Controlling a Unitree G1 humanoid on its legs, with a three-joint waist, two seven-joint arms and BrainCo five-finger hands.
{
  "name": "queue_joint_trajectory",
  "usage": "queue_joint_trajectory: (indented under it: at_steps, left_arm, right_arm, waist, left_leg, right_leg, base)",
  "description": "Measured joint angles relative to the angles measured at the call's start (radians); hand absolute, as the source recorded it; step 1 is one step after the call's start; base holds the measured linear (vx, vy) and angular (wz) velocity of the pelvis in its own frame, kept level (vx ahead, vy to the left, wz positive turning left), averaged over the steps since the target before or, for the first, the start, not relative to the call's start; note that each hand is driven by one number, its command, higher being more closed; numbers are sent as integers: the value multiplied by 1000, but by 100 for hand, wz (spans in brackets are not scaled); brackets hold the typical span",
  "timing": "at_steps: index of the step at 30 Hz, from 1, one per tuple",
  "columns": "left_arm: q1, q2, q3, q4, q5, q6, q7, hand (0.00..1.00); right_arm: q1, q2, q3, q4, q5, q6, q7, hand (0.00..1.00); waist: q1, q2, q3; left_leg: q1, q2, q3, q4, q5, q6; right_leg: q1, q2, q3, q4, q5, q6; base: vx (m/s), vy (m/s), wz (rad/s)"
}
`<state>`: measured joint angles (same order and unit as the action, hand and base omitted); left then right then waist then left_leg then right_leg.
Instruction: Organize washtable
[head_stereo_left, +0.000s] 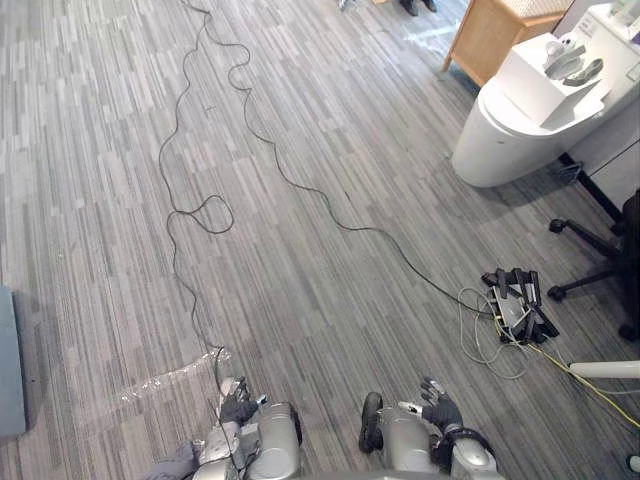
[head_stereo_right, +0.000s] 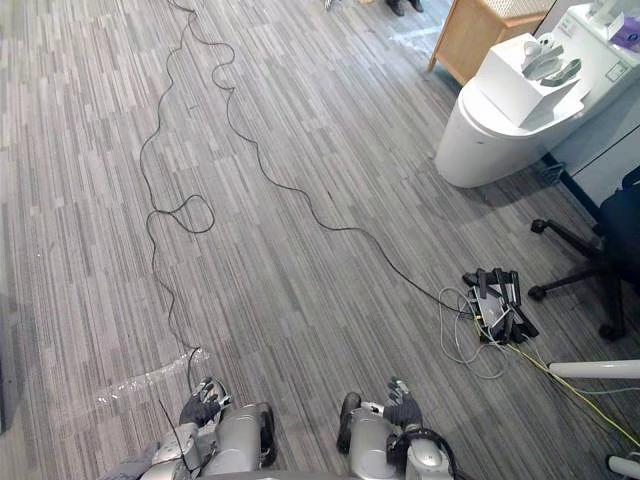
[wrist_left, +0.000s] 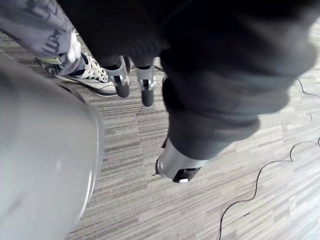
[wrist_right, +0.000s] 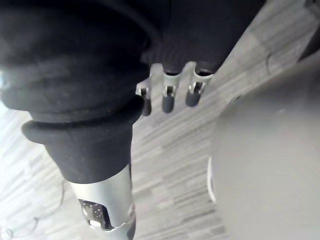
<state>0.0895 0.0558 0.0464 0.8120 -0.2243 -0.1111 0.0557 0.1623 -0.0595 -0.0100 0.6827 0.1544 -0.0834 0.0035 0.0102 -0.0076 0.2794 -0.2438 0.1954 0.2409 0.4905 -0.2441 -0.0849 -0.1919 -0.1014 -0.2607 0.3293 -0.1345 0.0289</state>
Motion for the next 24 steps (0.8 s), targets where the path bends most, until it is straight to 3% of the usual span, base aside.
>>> queue_joint_trajectory:
  at_steps: [4,7,9,10,11,12,13,14,18,24]
  left_arm:
    - [-8,-4,-9,4,1,-2,-10,0]
    - [-5,5,-9,7,2,-1,-11,0]
    - [-5,9,-9,24,2,-1,-11,0]
    - [-5,9,-9,25,2,-1,-10,0]
    - [-2,11,-9,44,3,-1,-10,0]
    - [-4,18,-9,50,3,-1,-11,0]
    - [-4,22,-9,53,3,-2,-11,0]
    - [-8,25,-7,73,4,-2,-10,0]
    - [1,8,-4,114,5,-1,-10,0]
    - [-2,15,5,136,38,-1,-12,0]
  right_arm:
    - [-1,15,-34,19,71,2,0,0]
    - [-1,22,-33,60,40,4,-1,0]
    - [-4,21,-33,83,8,4,0,0]
    - [-4,18,-34,86,-4,4,0,0]
    - [-3,13,-31,102,-12,4,-1,0]
    - [-6,19,-31,115,-23,5,-1,0]
    - [-7,24,-32,121,-31,5,-1,0]
    - [-14,33,-32,137,-47,8,-1,0]
    - [-22,11,-34,135,-64,6,1,0]
    - [-24,21,-62,156,-77,16,1,0]
  waist:
    - [-23,-4,-3]
    - [-12,-33,-21]
    - [-22,-40,-25]
    - [-24,-36,-23]
    - [-28,-23,-26]
    - [-27,-35,-32]
    - [-24,-46,-37]
    - [-24,-65,-52]
    - [-28,-12,-59]
    - [-25,-28,-68]
  left_leg:
    - [21,21,175,-58,44,58]
    - [66,-18,147,-155,98,52]
    - [111,-36,109,-245,148,47]
    - [122,-34,93,-257,154,51]
    - [132,-28,69,-279,157,46]
    - [145,-36,59,-299,163,36]
    - [152,-48,56,-309,166,32]
    - [175,-74,38,-326,167,30]
    - [206,-77,18,-391,199,21]
    - [258,-112,-32,-466,238,47]
  right_leg:
    - [81,-30,-131,-57,11,12]
    - [109,-43,-164,-55,46,3]
    - [113,-47,-177,-9,84,-8]
    - [96,-49,-176,33,82,-14]
    - [92,-14,-136,-24,20,18]
    - [123,9,-96,-178,50,11]
    - [129,12,-87,-230,101,10]
    - [143,-17,-90,-232,169,15]
    - [144,-16,-90,-191,155,12]
    - [158,-43,-83,-117,113,18]
  base:
    - [83,21,88]
    - [83,48,64]
    - [84,44,57]
    - [33,-2,54]
    - [33,-60,47]
    - [33,-99,44]
    - [58,-134,47]
    - [42,-91,36]
    - [-12,-23,13]
    - [-86,1,26]
